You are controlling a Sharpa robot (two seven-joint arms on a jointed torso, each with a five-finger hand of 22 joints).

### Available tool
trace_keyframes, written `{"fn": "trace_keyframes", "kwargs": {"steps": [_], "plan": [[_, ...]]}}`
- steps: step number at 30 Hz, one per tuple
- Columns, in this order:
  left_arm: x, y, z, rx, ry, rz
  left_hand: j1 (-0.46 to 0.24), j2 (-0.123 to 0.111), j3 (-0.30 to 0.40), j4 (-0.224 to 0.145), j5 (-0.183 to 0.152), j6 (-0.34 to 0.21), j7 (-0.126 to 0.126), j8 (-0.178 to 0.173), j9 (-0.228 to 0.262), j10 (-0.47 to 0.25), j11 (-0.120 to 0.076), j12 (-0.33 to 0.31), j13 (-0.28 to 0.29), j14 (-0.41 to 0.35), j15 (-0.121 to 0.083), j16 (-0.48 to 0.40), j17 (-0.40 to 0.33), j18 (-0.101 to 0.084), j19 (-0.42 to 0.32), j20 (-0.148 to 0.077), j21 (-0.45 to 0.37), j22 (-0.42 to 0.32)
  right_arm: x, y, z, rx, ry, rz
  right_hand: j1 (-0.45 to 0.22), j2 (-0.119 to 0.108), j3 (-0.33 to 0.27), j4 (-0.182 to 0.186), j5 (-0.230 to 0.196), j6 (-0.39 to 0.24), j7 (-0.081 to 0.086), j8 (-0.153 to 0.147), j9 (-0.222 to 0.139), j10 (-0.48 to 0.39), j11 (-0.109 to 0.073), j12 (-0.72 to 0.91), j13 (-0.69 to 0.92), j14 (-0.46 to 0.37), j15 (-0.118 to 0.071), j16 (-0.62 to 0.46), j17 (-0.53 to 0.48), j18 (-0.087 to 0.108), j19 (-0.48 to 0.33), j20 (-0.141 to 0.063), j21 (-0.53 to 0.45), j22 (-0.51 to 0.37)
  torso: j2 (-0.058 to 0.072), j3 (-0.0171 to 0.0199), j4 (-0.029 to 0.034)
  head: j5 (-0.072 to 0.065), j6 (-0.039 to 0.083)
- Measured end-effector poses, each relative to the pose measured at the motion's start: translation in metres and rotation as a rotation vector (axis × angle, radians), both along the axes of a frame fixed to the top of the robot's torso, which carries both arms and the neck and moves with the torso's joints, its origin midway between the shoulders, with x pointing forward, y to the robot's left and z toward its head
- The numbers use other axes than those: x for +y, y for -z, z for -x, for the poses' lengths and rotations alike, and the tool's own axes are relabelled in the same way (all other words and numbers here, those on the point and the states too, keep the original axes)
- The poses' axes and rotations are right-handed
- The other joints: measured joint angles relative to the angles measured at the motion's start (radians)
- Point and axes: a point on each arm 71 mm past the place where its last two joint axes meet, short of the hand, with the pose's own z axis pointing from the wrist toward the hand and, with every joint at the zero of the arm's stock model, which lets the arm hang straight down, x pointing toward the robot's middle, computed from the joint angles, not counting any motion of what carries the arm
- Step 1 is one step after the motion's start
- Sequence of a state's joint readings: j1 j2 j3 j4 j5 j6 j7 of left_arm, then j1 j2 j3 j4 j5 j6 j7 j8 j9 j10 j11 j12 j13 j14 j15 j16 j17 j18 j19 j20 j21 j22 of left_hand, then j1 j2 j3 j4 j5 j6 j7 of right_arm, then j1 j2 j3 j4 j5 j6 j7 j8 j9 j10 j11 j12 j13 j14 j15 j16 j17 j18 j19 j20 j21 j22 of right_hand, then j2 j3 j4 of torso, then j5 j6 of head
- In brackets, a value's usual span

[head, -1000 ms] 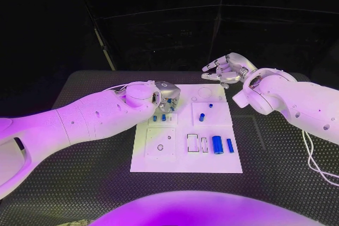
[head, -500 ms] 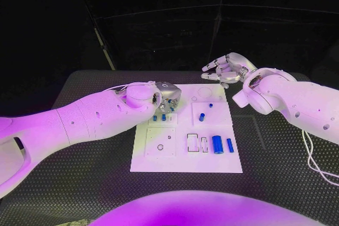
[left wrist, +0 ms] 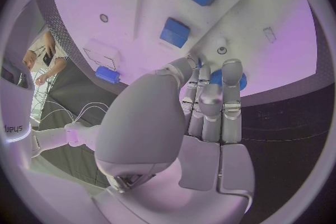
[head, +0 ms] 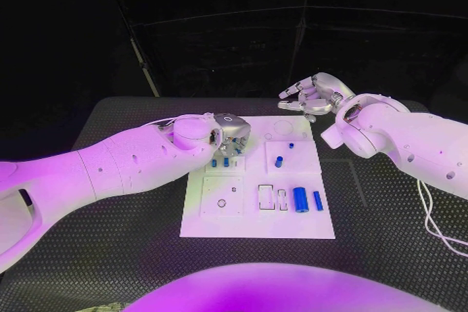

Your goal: Assemble the parts on the task board

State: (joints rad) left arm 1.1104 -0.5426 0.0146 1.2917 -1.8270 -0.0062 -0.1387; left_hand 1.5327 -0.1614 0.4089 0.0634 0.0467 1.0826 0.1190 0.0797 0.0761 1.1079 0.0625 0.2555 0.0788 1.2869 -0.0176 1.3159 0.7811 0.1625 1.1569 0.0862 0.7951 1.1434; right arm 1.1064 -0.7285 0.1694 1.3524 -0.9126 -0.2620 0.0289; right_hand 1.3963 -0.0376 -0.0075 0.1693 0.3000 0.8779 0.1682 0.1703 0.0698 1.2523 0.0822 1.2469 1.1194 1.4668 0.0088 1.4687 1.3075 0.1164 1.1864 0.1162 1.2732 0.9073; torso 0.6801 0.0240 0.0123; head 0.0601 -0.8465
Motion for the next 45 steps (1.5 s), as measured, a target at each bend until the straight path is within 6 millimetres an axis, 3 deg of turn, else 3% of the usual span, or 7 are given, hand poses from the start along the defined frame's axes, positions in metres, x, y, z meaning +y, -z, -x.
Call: {"fn": "trace_keyframes", "kwargs": {"steps": [11, 15, 17, 21, 23, 36, 45], "plan": [[0.0, 0.002, 0.0, -0.01, 0.019, 0.006, 0.001, -0.001, 0.039, 0.0, 0.0, 0.04, 0.006, 0.007, 0.005, 0.064, 0.003, -0.049, -0.01, 0.026, 0.014, 0.006, 0.02, 0.0, 0.031, 0.01, 0.049, 0.035, 0.0, 0.0, 0.0, 0.0, 0.0, 0.0, 0.0, 0.0, 0.0, 0.0, 0.0, 0.0, 0.0, 0.0, 0.0, 0.004, -0.004, 0.004, 0.003, 0.0, 0.0, 0.0, 0.0, 0.0, 0.0, 0.0, 0.0, 0.001, 0.0, -0.0001, 0.0, -0.001, -0.001], [0.001, 0.002, 0.0, -0.015, 0.025, 0.013, -0.005, 0.002, 0.057, -0.007, 0.0, 0.064, 0.009, 0.013, 0.006, 0.091, 0.012, -0.066, -0.013, 0.05, 0.01, 0.012, 0.042, -0.001, 0.062, 0.011, 0.09, 0.06, 0.0, 0.0, 0.0, 0.001, 0.0, 0.0, 0.0, 0.0, 0.0, 0.0, 0.0, 0.0, 0.0, 0.0, 0.0, 0.004, -0.004, 0.004, 0.005, 0.0, 0.0, 0.0, 0.0, 0.0, 0.0, 0.0, 0.0, 0.003, 0.0, -0.0001, 0.0, -0.001, -0.001], [0.001, 0.003, 0.0, -0.017, 0.028, 0.017, -0.007, 0.005, 0.066, -0.007, -0.001, 0.071, 0.01, 0.014, 0.007, 0.096, 0.017, -0.074, -0.012, 0.058, 0.01, 0.012, 0.048, -0.016, 0.069, 0.01, 0.103, 0.069, 0.0, 0.0, 0.0, 0.001, -0.001, 0.0, 0.0, 0.0, 0.0, 0.0, 0.0, 0.0, 0.0, 0.0, 0.0, 0.004, -0.004, 0.004, 0.005, 0.0, 0.0, 0.0, 0.0, 0.0, 0.0, 0.0, 0.0, 0.003, 0.0, -0.0001, 0.0, -0.001, -0.001], [0.003, 0.003, 0.0, -0.023, 0.034, 0.027, -0.007, 0.007, 0.073, -0.015, -0.004, 0.092, 0.006, 0.021, 0.009, 0.108, 0.028, -0.086, -0.008, 0.072, 0.003, 0.016, 0.061, -0.016, 0.088, 0.007, 0.128, 0.084, 0.0, 0.0, 0.0, 0.001, -0.001, 0.0, 0.0, 0.0, 0.0, 0.0, 0.0, 0.0, 0.0, 0.0, 0.0, 0.004, -0.004, 0.004, 0.005, 0.0, 0.0, 0.0, 0.0, 0.0, 0.0, 0.0, 0.0, 0.003, 0.0, -0.0002, 0.0, 0.0, -0.001], [0.003, 0.004, 0.0, -0.027, 0.036, 0.033, -0.01, 0.01, 0.078, -0.015, -0.003, 0.099, 0.006, 0.021, 0.011, 0.115, 0.025, -0.089, -0.008, 0.073, 0.002, 0.016, 0.065, -0.016, 0.093, 0.007, 0.133, 0.088, 0.0, 0.0, 0.0, 0.001, -0.001, 0.001, 0.0, 0.0, 0.0, 0.0, 0.0, 0.0, 0.0, 0.0, 0.0, 0.004, -0.004, 0.004, 0.005, 0.0, 0.0, 0.0, 0.0, 0.0, 0.0, 0.0, 0.0, 0.003, 0.0, -0.0004, 0.0, 0.0, -0.001], [0.015, 0.006, 0.006, -0.047, 0.038, 0.073, -0.016, 0.014, 0.087, -0.018, 0.0, 0.099, 0.006, 0.018, 0.013, 0.118, 0.028, -0.117, -0.012, 0.081, 0.001, 0.016, 0.062, -0.016, 0.096, 0.003, 0.137, 0.092, 0.0, 0.0, 0.0, 0.001, -0.001, 0.001, -0.004, 0.004, -0.002, 0.002, 0.0, 0.004, -0.004, 0.004, 0.0, 0.007, -0.007, 0.011, 0.01, 0.0, 0.0, 0.0, 0.0, 0.0, 0.0, 0.0, 0.0, 0.004, 0.0, -0.0008, 0.0, 0.003, 0.003], [0.028, 0.007, 0.008, -0.043, 0.014, 0.099, -0.031, 0.001, 0.089, -0.016, 0.001, 0.099, 0.006, 0.013, 0.013, 0.118, 0.028, -0.13, -0.011, 0.084, 0.005, 0.016, 0.066, -0.016, 0.1, 0.006, 0.132, 0.091, -0.001, 0.002, 0.001, 0.006, 0.0, 0.001, -0.004, 0.004, -0.002, 0.002, 0.0, 0.004, -0.004, 0.004, 0.0, 0.007, -0.007, 0.011, 0.01, 0.0, 0.0, 0.0, 0.0, 0.0, 0.0, 0.0, 0.0, 0.004, -0.001, -0.001, 0.0012, 0.007, 0.009]]}}
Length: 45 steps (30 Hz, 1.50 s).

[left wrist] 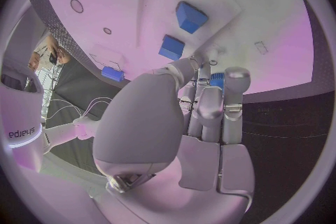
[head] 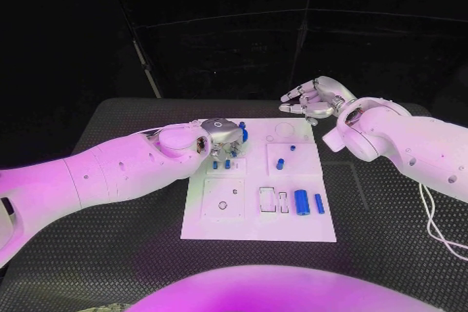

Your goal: Assemble the parts on the task board

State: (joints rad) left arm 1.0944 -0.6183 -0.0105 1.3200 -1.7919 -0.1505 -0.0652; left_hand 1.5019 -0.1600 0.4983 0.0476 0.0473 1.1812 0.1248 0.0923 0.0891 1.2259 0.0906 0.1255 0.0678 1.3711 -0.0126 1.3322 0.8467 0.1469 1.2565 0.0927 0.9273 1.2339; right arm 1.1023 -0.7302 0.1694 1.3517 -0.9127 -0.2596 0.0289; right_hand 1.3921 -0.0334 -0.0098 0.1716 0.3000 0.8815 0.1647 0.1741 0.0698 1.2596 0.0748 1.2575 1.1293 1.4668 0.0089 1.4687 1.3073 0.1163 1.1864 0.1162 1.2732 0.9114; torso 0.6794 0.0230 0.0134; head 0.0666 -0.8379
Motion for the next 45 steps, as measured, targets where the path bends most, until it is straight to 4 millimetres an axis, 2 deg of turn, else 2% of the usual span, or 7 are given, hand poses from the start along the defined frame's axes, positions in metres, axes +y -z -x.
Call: {"fn": "trace_keyframes", "kwargs": {"steps": [5, 6, 8, 10, 14, 25, 45], "plan": [[0.005, -0.002, 0.001, 0.001, -0.01, 0.02, -0.003, 0.0, 0.0, 0.0, 0.0, 0.0, 0.0, 0.0, -0.001, 0.0, 0.0, -0.002, 0.0, 0.0, 0.0, 0.0, 0.002, 0.0, 0.0, 0.0, 0.0, 0.0, 0.0, 0.001, 0.0, 0.001, 0.0, 0.0, 0.0, 0.0, 0.0, 0.0, 0.0, 0.0, 0.0, 0.0, 0.0, 0.0, 0.0, 0.0, 0.0, 0.0, 0.0, 0.0, 0.0, 0.0, 0.0, 0.0, 0.0, 0.0, 0.0, 0.0, 0.0, 0.002, 0.001], [0.006, -0.002, 0.001, 0.0, -0.012, 0.025, -0.008, 0.0, 0.0, 0.0, 0.0, 0.0, 0.0, 0.0, -0.001, 0.009, -0.009, -0.003, 0.0, 0.0, 0.0, 0.0, 0.003, 0.0, 0.0, 0.0, 0.0, 0.0, 0.0, 0.001, 0.0, 0.001, 0.0, 0.0, 0.0, 0.0, 0.0, 0.0, 0.0, 0.0, 0.0, 0.0, 0.0, 0.0, 0.0, 0.0, 0.0, 0.0, 0.0, 0.0, 0.0, 0.0, 0.0, 0.0, 0.0, 0.0, 0.0, 0.0, 0.0, 0.002, 0.001], [0.008, -0.003, 0.001, 0.0, -0.015, 0.034, -0.008, -0.001, 0.0, 0.0, 0.0, 0.0, 0.0, 0.0, -0.001, 0.011, -0.011, -0.003, 0.0, 0.0, 0.0, 0.0, 0.003, 0.0, 0.0, 0.0, 0.0, 0.0, 0.0, 0.001, 0.0, 0.001, 0.0, 0.0, 0.0, 0.0, 0.0, 0.0, 0.0, 0.0, 0.0, 0.0, 0.0, 0.0, 0.0, 0.0, 0.0, 0.0, 0.0, 0.0, 0.0, 0.0, 0.0, 0.0, 0.0, 0.0, 0.001, 0.0, 0.0, 0.002, 0.001], [0.009, -0.004, 0.002, -0.001, -0.017, 0.046, -0.008, -0.001, 0.0, 0.0, 0.0, 0.0, 0.0, 0.0, -0.001, 0.023, -0.023, -0.008, 0.0, 0.0, 0.0, 0.0, 0.005, 0.0, 0.0, 0.0, 0.0, 0.0, 0.0, 0.001, 0.0, 0.002, 0.0, 0.0, 0.0, 0.0, 0.0, 0.0, 0.0, 0.0, 0.0, 0.0, 0.0, 0.0, 0.0, 0.0, 0.0, 0.0, 0.0, 0.0, 0.0, 0.0, 0.0, 0.0, 0.0, 0.0, 0.001, 0.0, 0.0, 0.002, 0.001], [0.011, -0.006, 0.004, 0.003, -0.018, 0.071, -0.014, -0.007, 0.0, 0.0, -0.001, -0.004, 0.004, 0.0, -0.001, 0.03, -0.03, -0.008, 0.0, 0.0, 0.0, 0.0, 0.006, 0.0, 0.0, 0.0, 0.0, 0.0, 0.0, 0.001, 0.0, 0.002, 0.0, 0.0, 0.0, 0.0, 0.0, 0.0, 0.0, 0.0, 0.0, 0.0, 0.0, 0.0, 0.0, 0.0, 0.0, 0.0, 0.0, 0.0, 0.0, 0.0, 0.0, 0.0, 0.0, 0.0, 0.001, 0.0, 0.0, 0.002, 0.0], [0.022, -0.012, 0.004, 0.005, -0.044, 0.152, -0.017, -0.01, 0.0, 0.0, -0.001, -0.004, 0.004, -0.003, -0.002, 0.03, -0.03, -0.013, 0.0, 0.004, 0.004, 0.0, 0.012, 0.0, 0.0, 0.0, 0.0, 0.003, -0.001, 0.003, 0.001, 0.005, 0.001, 0.001, 0.0, 0.0, 0.0, 0.0, 0.0, 0.0, 0.0, 0.0, 0.0, 0.004, 0.004, 0.0, 0.0, 0.0, 0.0, 0.0, 0.0, 0.0, 0.004, -0.004, 0.0, 0.0, 0.001, -0.0001, -0.0007, 0.005, -0.001], [0.043, -0.009, 0.004, 0.034, -0.103, 0.217, -0.017, -0.01, 0.0, 0.0, -0.001, -0.004, 0.004, -0.003, -0.002, 0.03, -0.03, -0.014, -0.001, 0.003, 0.004, 0.0, 0.012, 0.0, 0.0, 0.0, 0.0, 0.002, -0.001, 0.003, 0.001, 0.006, 0.002, 0.001, 0.0, 0.0, 0.0, 0.0, 0.0, 0.0, 0.0, 0.0, 0.0, 0.004, 0.004, 0.0, 0.001, 0.0, 0.0, 0.0, 0.001, 0.0, 0.004, -0.004, 0.0, 0.0, 0.0, 0.0001, -0.0006, 0.009, -0.003]]}}
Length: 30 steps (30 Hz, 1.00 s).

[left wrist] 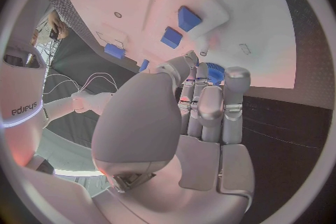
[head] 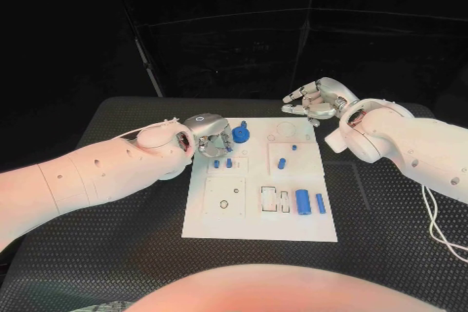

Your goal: Assemble the parts on the task board

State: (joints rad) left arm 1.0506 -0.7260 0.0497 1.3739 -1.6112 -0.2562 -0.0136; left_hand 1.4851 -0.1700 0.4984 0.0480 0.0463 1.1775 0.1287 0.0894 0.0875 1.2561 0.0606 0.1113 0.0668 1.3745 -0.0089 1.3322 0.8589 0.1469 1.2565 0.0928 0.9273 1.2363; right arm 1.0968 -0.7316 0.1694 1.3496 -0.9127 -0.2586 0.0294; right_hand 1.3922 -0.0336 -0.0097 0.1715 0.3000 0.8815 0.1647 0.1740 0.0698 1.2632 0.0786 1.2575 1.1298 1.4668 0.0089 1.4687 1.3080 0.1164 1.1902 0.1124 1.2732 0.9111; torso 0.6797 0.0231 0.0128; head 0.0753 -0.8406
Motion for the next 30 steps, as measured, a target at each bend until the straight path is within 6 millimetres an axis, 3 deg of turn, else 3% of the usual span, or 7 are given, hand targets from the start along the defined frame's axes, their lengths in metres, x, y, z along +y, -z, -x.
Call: {"fn": "trace_keyframes", "kwargs": {"steps": [30], "plan": [[0.0096, 0.0053, -0.0012, 0.02, -0.03, 0.016, -0.001, -0.001, 0.0, 0.0, 0.0, 0.0, 0.0, -0.004, 0.0, 0.0, 0.0, 0.0, 0.0, 0.0, 0.0, 0.0, 0.0, 0.0, 0.0, 0.0, 0.0, 0.0, -0.0009, 0.0007, 0.0001, 0.002, 0.001, 0.001, 0.0, 0.0, 0.0, 0.0, 0.0, 0.0, 0.0, 0.0, 0.0, 0.0, 0.0, 0.0, 0.0, 0.0, 0.0, 0.0, 0.0, 0.0, 0.0, 0.0, 0.0, 0.0, 0.0, 0.0, -0.0006, 0.002, -0.001]]}}
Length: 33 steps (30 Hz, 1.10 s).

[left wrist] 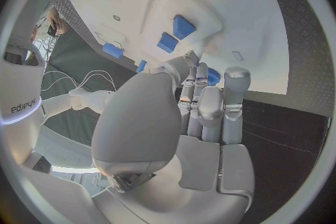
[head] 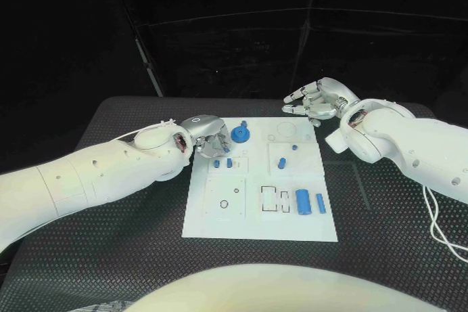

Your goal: Assemble the parts on the task board

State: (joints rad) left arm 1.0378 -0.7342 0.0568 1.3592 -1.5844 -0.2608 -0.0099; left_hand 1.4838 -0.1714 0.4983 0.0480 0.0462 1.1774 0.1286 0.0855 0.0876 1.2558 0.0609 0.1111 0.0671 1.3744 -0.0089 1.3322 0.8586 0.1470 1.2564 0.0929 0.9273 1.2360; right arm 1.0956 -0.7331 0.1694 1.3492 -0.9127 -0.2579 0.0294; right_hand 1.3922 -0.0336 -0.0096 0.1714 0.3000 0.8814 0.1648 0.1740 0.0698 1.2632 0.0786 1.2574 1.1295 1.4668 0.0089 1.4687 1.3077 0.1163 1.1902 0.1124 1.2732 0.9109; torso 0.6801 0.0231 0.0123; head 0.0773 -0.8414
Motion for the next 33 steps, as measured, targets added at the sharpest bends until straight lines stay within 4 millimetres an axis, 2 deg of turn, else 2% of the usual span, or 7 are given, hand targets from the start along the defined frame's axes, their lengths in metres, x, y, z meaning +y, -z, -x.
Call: {"fn": "trace_keyframes", "kwargs": {"steps": [33], "plan": [[0.0033, 0.0023, -0.0023, 0.016, -0.014, -0.001, -0.001, -0.001, 0.003, 0.003, 0.0, -0.004, 0.004, -0.003, -0.001, 0.0, 0.0, -0.01, 0.001, 0.0, 0.0, 0.0, 0.0, 0.0, 0.003, 0.003, 0.0, 0.0, -0.001, 0.0002, 0.0002, 0.001, 0.001, 0.001, 0.0, 0.0, 0.0, 0.0, 0.0, 0.0, 0.0, 0.0, 0.0, 0.0, 0.0, 0.0, 0.0, 0.0, 0.0, 0.0, 0.0, 0.0, 0.0, 0.0, 0.0, 0.0, 0.0, 0.0011, -0.0011, 0.002, 0.001]]}}
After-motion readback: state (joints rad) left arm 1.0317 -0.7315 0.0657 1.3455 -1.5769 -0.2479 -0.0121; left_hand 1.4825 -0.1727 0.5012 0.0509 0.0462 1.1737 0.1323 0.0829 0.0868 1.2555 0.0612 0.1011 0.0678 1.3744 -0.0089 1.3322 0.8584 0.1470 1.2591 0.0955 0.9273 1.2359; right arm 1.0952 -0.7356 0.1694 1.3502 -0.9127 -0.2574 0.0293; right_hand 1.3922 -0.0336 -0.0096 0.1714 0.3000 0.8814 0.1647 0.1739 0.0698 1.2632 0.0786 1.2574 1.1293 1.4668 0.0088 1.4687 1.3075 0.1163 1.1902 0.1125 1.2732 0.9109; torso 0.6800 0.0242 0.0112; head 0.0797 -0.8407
